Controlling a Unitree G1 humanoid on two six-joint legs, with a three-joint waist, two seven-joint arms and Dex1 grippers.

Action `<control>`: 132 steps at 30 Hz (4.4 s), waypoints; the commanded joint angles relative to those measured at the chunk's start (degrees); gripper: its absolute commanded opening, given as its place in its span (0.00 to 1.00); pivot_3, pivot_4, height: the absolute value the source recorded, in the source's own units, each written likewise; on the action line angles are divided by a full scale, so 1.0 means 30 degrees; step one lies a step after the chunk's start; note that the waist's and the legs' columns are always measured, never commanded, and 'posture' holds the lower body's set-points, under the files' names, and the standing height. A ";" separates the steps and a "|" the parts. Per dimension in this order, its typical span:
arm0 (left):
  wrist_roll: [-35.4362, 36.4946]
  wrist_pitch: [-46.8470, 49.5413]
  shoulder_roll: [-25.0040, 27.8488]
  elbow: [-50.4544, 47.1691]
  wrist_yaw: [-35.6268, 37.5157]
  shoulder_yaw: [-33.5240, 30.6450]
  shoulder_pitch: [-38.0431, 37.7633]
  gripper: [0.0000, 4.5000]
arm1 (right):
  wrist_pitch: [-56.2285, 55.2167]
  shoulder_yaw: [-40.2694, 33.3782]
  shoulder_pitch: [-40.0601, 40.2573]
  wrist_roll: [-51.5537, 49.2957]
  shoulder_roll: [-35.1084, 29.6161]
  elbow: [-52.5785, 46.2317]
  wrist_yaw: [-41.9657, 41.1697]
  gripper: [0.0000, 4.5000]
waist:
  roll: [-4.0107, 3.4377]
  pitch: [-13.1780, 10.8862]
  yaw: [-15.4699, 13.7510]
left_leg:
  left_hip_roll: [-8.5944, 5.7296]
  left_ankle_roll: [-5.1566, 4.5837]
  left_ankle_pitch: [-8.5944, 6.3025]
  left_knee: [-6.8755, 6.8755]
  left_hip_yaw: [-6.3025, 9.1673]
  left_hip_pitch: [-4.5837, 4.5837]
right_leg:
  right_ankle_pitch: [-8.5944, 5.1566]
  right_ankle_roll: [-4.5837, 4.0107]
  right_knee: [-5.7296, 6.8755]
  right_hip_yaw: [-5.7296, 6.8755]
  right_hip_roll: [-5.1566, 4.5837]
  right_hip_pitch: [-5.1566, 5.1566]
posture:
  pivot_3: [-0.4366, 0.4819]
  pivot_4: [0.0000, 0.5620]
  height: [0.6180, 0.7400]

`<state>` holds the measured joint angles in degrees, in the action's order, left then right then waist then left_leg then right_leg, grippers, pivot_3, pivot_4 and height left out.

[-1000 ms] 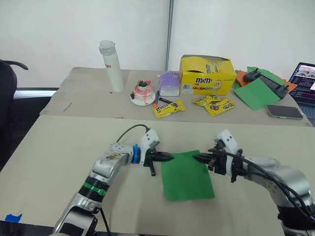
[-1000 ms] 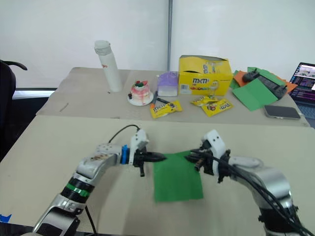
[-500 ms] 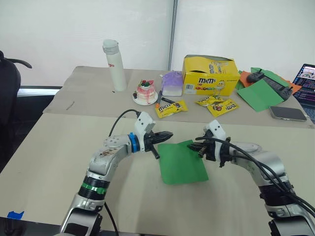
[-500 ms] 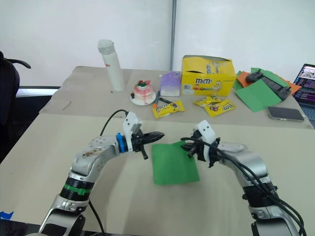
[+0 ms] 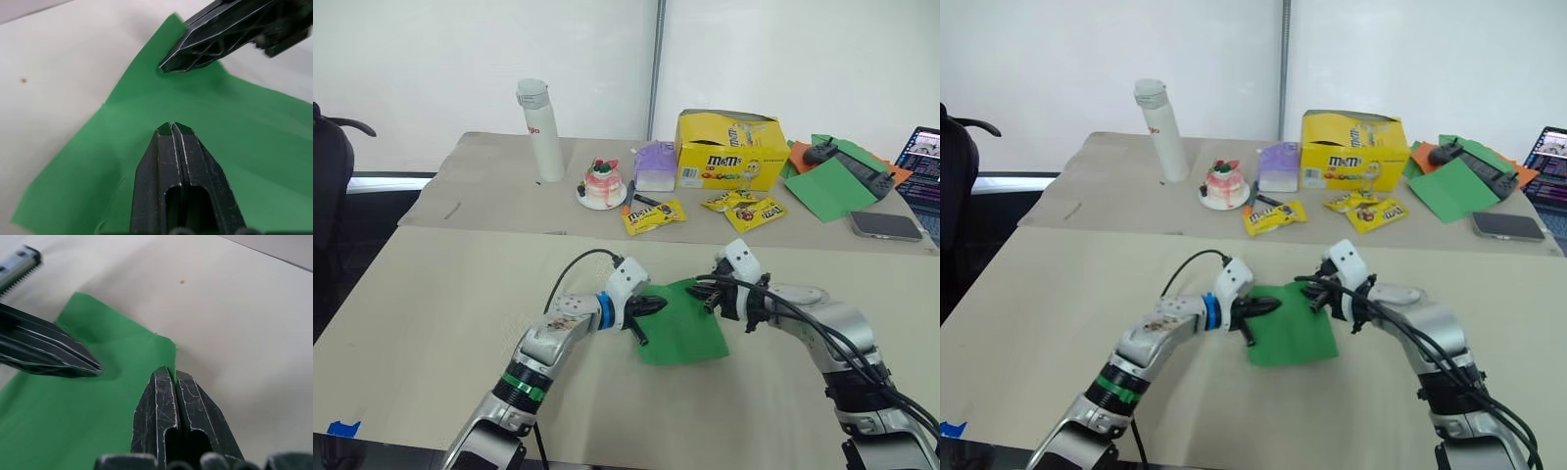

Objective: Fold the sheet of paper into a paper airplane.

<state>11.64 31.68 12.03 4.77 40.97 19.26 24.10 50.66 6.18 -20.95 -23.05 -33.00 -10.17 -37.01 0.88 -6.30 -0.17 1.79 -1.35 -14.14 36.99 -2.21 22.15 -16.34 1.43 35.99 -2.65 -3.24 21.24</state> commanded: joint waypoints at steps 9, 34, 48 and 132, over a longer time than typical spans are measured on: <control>0.0364 0.2050 -0.0143 0.0661 0.0023 -0.0648 0.0212 0.00 | -0.5717 0.2394 0.1129 0.3474 -0.1366 -0.2860 -0.1117 0.01 | 0.0000 0.0002 0.0070 | -0.0015 0.0000 0.0000 -0.0001 0.0000 -0.0018 | -0.0004 0.0005 0.0001 0.0003 0.0010 -0.0010 | 0.48 0.27 1.00; 0.1939 0.3743 -0.0876 0.0104 -0.0023 -0.2565 0.4607 0.00 | -1.9401 0.5746 0.3996 1.6488 -0.2236 0.0183 0.2857 0.01 | 0.0027 -0.0015 0.0036 | -0.0038 0.0044 0.0026 -0.0004 -0.0004 -0.0021 | -0.0004 0.0007 0.0002 0.0002 0.0004 -0.0008 | 0.48 0.27 1.00; -0.1012 0.2986 -0.0111 0.2202 0.1190 0.2186 0.4247 0.00 | -1.9189 0.4965 0.5170 1.7653 -0.1937 -0.0450 0.3044 0.01 | 0.0024 -0.0012 -0.0143 | -0.0047 0.0055 0.0033 -0.0010 0.0001 -0.0039 | -0.0006 0.0007 0.0003 0.0003 0.0004 -0.0029 | 0.48 0.27 1.00; -0.1208 0.1983 0.0091 0.3804 0.2839 -0.0098 0.3558 0.00 | -0.6403 0.1754 0.6344 0.7018 0.2351 -0.2303 0.1806 0.00 | 0.0074 0.0078 0.0216 | -0.0050 0.0046 0.0032 0.0001 0.0143 -0.0066 | -0.0053 0.0039 -0.0002 0.0011 0.0041 -0.0135 | 0.48 0.27 1.00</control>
<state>8.44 36.94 11.55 15.66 50.86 20.04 34.65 31.18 9.59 -2.37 -2.30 -25.57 -19.05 -30.41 1.10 -6.07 0.48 1.65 -1.21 -14.05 36.99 -1.78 21.95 -16.50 1.55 35.99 -2.62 -3.11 20.84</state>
